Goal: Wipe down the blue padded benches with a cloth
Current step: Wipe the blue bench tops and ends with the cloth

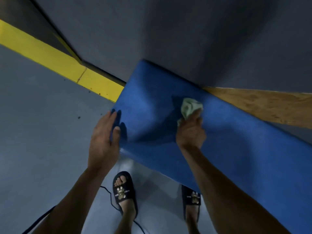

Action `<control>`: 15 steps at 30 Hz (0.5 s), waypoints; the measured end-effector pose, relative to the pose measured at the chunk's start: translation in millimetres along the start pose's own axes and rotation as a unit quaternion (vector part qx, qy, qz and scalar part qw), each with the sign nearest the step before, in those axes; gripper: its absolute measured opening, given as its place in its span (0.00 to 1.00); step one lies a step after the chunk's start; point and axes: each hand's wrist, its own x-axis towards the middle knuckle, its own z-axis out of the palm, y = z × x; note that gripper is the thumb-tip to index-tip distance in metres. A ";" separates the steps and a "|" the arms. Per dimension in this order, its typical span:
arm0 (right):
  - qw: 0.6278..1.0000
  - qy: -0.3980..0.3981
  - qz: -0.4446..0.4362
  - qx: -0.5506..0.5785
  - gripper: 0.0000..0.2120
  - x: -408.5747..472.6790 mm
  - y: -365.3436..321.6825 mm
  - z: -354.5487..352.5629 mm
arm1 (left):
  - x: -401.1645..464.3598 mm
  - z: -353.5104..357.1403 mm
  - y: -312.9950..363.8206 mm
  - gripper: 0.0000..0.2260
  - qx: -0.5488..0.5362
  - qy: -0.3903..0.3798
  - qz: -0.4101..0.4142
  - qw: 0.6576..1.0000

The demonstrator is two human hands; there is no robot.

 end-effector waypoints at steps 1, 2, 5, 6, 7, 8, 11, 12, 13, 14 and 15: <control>1.000 -0.006 -0.020 -0.007 0.37 -1.9 -26.8 8.6 | 5.2 -6.2 -7.1 0.23 0.017 -0.020 0.009 1.000; 0.999 -0.005 -0.047 -0.020 0.37 -3.4 -49.3 15.6 | 9.7 -11.2 -12.6 0.23 0.031 -0.037 0.013 0.999; 0.986 -0.010 -0.142 -0.086 0.36 -4.4 -78.3 22.0 | 21.2 -20.2 -19.0 0.24 0.046 -0.068 0.021 0.996; 0.983 -0.020 -0.156 -0.090 0.35 -1.9 -71.7 16.1 | 24.4 -22.6 -17.8 0.24 0.042 -0.073 0.026 0.996; 0.985 -0.031 -0.149 -0.079 0.35 2.2 -57.6 8.0 | 27.0 -24.5 -16.8 0.24 0.033 -0.075 0.030 0.996; 0.990 -0.034 -0.124 -0.056 0.34 6.2 -37.3 -2.4 | 29.2 -25.5 -15.6 0.24 0.019 -0.077 0.029 0.996; 0.999 0.028 0.020 -0.023 0.34 13.3 38.3 -34.9 | 34.8 -23.9 -16.8 0.23 -0.017 -0.081 0.000 0.997; 0.997 0.036 0.052 -0.038 0.34 11.4 56.2 -42.5 | 36.4 -22.2 -19.3 0.22 -0.018 -0.082 -0.010 0.996; 0.995 0.040 0.068 -0.053 0.33 8.9 67.3 -45.3 | 37.6 -20.3 -21.0 0.22 -0.019 -0.086 -0.018 0.996; 0.994 0.037 0.077 -0.062 0.33 7.5 69.2 -43.6 | 38.2 -18.7 -22.7 0.22 -0.025 -0.091 -0.024 0.995; 0.994 0.034 0.085 -0.054 0.33 6.6 59.8 -39.7 | 38.6 -17.9 -23.8 0.22 -0.032 -0.096 -0.028 0.995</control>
